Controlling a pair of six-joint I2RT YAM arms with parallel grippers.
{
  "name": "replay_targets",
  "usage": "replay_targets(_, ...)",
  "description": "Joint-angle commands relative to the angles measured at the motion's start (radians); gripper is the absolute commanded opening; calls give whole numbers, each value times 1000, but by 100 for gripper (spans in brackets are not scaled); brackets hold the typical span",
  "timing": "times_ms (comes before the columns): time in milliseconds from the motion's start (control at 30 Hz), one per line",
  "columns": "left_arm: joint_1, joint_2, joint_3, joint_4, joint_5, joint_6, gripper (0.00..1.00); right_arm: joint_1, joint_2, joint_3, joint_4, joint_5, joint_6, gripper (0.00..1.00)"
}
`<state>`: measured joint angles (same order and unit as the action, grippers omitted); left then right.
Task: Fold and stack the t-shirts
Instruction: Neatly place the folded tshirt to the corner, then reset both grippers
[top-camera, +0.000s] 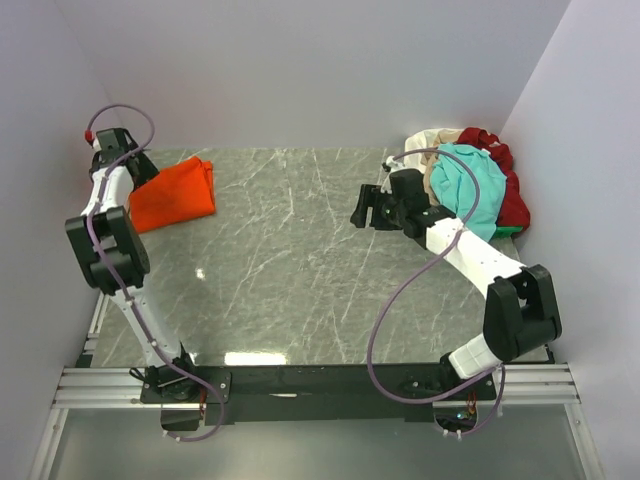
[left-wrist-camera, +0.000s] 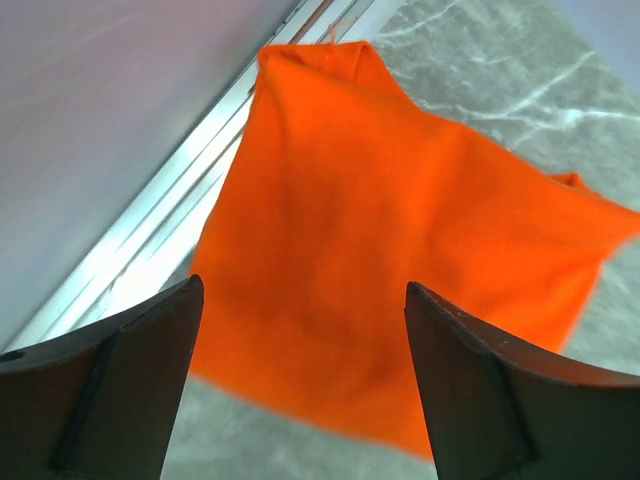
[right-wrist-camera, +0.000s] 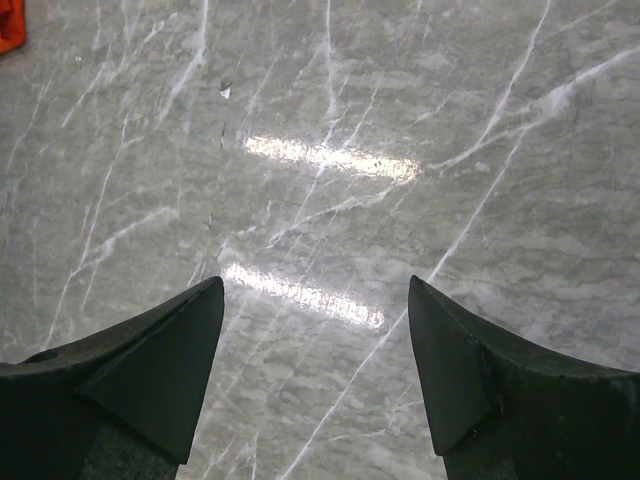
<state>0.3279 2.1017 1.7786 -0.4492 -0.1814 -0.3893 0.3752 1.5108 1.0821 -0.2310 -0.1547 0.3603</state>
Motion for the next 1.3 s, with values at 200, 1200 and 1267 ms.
replay_targets(200, -164, -455, -398, 309, -66, -105, 89, 4, -136, -36, 7, 64, -9, 81)
replay_targets(1200, -800, -1042, -1242, 877, -90, -49, 99, 4, -633, -421, 186, 578, 32, 84)
replay_targets(1267, -800, -1052, -1246, 873, -81, -48, 100, 2, -636, -429, 191, 589, 32, 84)
